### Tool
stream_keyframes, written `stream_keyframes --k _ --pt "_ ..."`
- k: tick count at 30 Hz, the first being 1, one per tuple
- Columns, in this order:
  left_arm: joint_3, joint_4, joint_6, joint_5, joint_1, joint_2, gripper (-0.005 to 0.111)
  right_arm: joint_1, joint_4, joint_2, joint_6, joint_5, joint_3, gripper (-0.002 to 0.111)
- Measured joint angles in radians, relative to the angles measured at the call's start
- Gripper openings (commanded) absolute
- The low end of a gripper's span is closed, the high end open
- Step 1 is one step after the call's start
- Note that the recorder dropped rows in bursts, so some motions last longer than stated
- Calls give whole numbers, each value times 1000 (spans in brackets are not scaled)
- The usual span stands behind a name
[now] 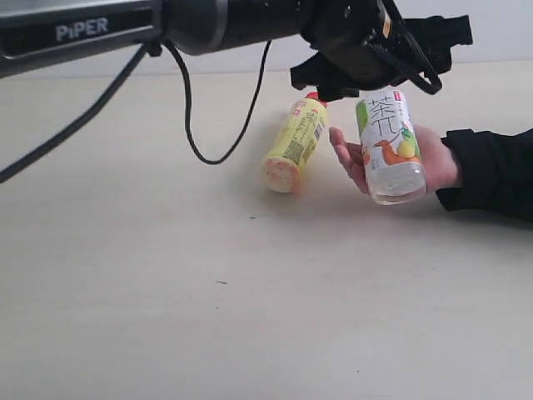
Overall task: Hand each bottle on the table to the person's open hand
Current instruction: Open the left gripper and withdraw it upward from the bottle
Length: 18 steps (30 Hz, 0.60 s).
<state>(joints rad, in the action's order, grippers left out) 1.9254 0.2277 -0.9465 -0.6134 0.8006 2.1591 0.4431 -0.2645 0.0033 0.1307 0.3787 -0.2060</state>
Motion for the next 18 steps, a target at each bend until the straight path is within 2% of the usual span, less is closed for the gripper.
stream_keyframes --k 2,4,9,12,15,18 --pt "0 0 42 -45 0 -32 38 0 0 0 0 0 0 0" --pt "0 0 81 -100 0 -70 3 0 0 0 0 0 0 0" --pt "2 2 240 -352 7 -164 2 0 0 0 0 0 0 0" --pt "-51 73 305 -462 41 -226 0 0 0 0 0 0 0 0" --pt "-171 171 296 -461 107 -307 0 0 0 0 0 0 0 0" --pt "-327 211 276 -367 177 -433 0 0 0 0 0 0 0 0"
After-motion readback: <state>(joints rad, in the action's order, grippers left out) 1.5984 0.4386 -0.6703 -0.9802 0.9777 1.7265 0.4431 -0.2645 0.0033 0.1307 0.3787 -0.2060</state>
